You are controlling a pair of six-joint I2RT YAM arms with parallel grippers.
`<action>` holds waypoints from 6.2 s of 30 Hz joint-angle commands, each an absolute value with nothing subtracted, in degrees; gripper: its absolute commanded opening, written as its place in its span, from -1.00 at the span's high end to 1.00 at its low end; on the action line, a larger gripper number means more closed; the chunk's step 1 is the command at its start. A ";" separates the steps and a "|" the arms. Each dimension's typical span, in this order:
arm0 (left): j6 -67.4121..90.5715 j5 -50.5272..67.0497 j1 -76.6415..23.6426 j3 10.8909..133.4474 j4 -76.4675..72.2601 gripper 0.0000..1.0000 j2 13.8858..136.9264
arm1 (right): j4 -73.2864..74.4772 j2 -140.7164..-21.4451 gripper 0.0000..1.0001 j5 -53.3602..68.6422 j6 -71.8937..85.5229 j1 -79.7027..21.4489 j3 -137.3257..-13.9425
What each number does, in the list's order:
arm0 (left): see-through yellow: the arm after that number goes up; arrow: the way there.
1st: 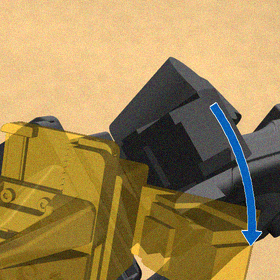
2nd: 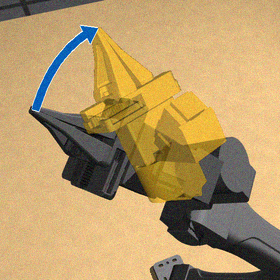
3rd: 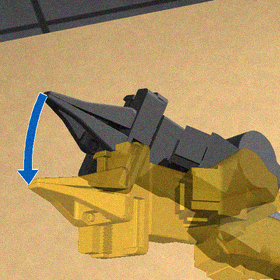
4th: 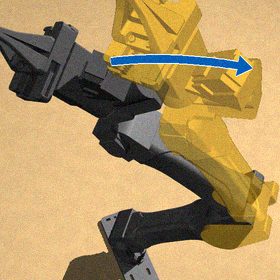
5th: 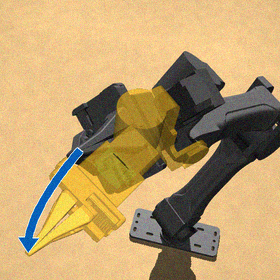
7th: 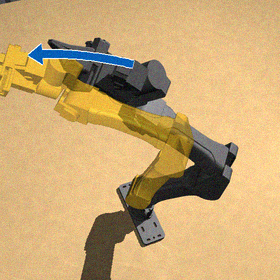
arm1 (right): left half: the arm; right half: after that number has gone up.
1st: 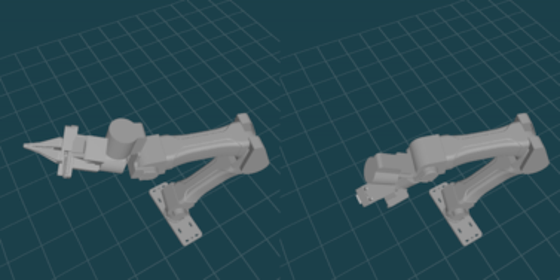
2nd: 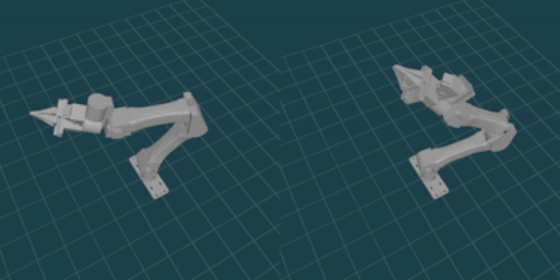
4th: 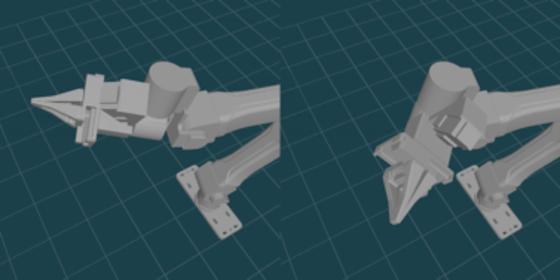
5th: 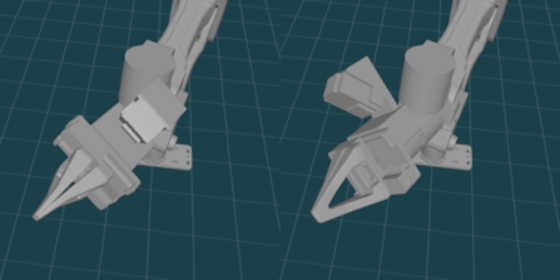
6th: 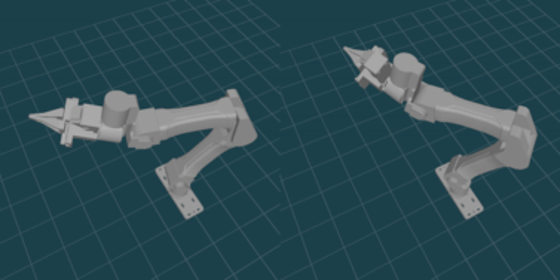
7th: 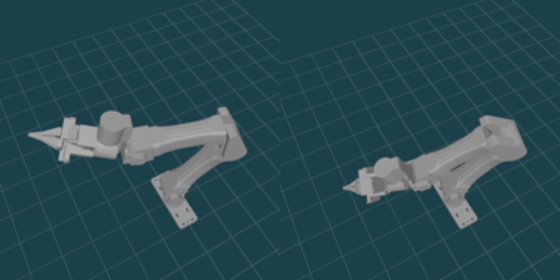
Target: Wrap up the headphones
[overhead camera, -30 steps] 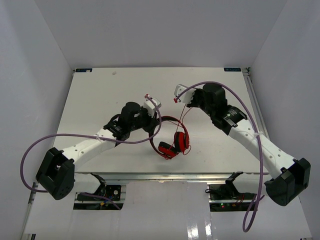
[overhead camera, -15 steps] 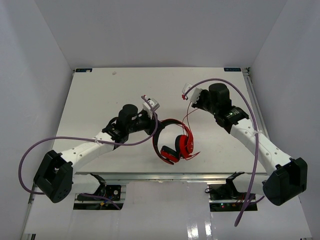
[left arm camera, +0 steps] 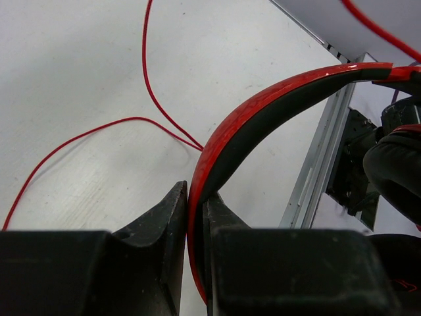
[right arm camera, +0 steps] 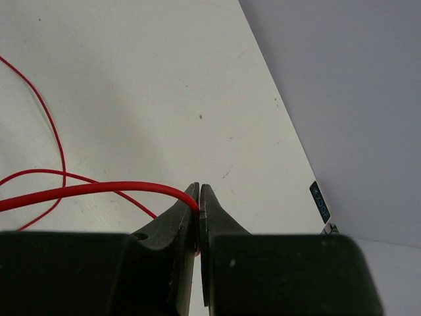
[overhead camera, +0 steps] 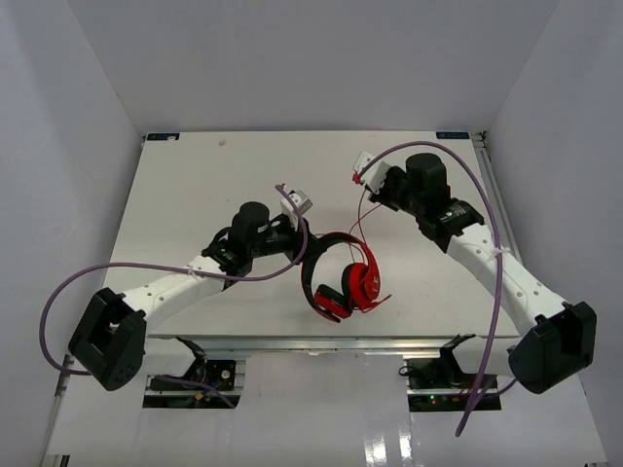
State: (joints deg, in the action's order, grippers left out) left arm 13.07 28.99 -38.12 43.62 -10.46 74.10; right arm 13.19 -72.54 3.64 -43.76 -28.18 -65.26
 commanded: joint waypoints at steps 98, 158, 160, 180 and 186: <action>42.01 -16.06 -45.01 79.43 -7.66 1.00 70.36 | -16.04 -88.74 -0.87 22.57 11.11 -24.98 -62.50; 33.44 -50.69 -43.32 89.44 -20.10 1.00 71.75 | -13.14 -75.40 0.42 66.24 -25.10 -47.29 -35.71; 29.30 -52.66 -42.16 88.34 -22.59 1.00 71.93 | -7.34 -73.85 0.69 64.77 -25.70 -47.11 -36.82; 38.35 -39.59 -28.21 74.03 -17.93 1.00 66.06 | 25.81 -68.67 0.74 37.43 -39.31 -47.05 -52.41; 43.51 -32.39 -28.21 78.77 -13.24 1.00 64.15 | 25.17 -79.68 0.58 43.55 -42.53 -47.04 -57.53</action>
